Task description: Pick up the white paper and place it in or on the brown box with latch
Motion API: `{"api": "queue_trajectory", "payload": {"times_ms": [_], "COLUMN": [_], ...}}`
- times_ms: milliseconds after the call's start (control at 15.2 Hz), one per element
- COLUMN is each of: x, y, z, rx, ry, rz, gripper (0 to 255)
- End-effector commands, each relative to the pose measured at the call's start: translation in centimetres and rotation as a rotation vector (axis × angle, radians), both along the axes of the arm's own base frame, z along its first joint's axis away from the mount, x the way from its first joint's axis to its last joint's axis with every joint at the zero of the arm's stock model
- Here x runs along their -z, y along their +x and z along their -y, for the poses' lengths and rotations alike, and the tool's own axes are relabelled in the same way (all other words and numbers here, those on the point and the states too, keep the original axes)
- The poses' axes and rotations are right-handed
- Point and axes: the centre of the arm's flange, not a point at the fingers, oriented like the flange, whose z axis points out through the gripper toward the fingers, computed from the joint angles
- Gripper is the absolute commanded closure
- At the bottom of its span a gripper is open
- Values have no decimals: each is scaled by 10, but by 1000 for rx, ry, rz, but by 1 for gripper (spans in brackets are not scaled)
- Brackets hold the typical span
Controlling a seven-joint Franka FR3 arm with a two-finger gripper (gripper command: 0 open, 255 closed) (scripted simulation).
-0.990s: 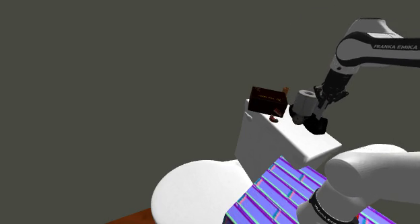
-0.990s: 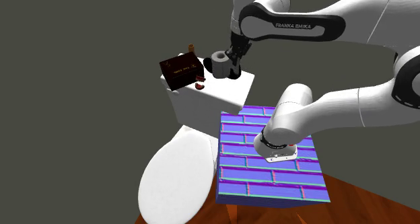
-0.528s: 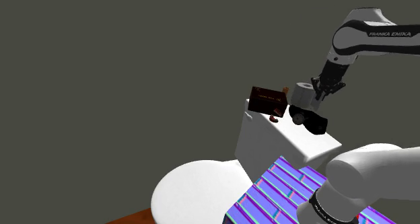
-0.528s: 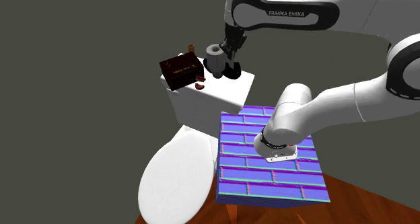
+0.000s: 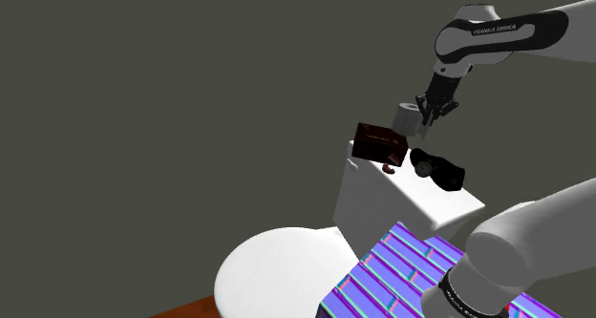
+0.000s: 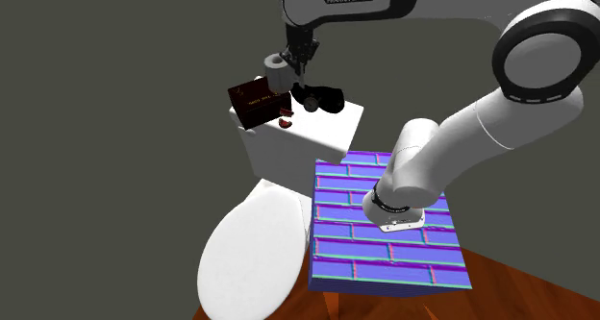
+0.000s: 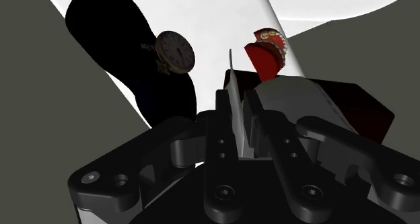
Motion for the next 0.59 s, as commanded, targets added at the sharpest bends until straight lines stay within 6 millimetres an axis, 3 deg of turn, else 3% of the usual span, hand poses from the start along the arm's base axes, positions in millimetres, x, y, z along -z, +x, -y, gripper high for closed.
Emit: {"api": "queue_trajectory", "payload": {"times_ms": [0,528], "x": [-2,-10], "y": [24,125], "z": [7,42], "rx": [0,0], "ry": [-1,-1], "rz": [1,1], "gripper": [255,255]}}
